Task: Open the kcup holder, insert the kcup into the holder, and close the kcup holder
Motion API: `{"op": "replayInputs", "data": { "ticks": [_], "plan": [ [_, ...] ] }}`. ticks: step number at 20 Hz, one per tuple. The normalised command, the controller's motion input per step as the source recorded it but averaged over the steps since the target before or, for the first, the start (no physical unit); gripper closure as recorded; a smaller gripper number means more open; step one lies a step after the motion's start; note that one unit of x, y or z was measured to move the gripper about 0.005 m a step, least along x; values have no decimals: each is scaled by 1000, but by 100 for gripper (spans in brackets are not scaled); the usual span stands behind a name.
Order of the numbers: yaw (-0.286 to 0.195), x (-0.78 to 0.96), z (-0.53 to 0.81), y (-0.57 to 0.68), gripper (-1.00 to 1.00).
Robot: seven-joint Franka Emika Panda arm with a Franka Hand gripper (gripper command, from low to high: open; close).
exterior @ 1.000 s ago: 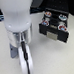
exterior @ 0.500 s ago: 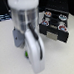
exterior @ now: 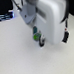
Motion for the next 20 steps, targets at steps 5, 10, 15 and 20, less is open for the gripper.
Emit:
{"op": "replayInputs", "data": {
  "ticks": [5,10,15,20],
  "plan": [
    [69,-227,355,609,100],
    [80,-290,290,563,100],
    [107,-372,175,486,100],
    [102,-360,88,480,100]
  ]
}}
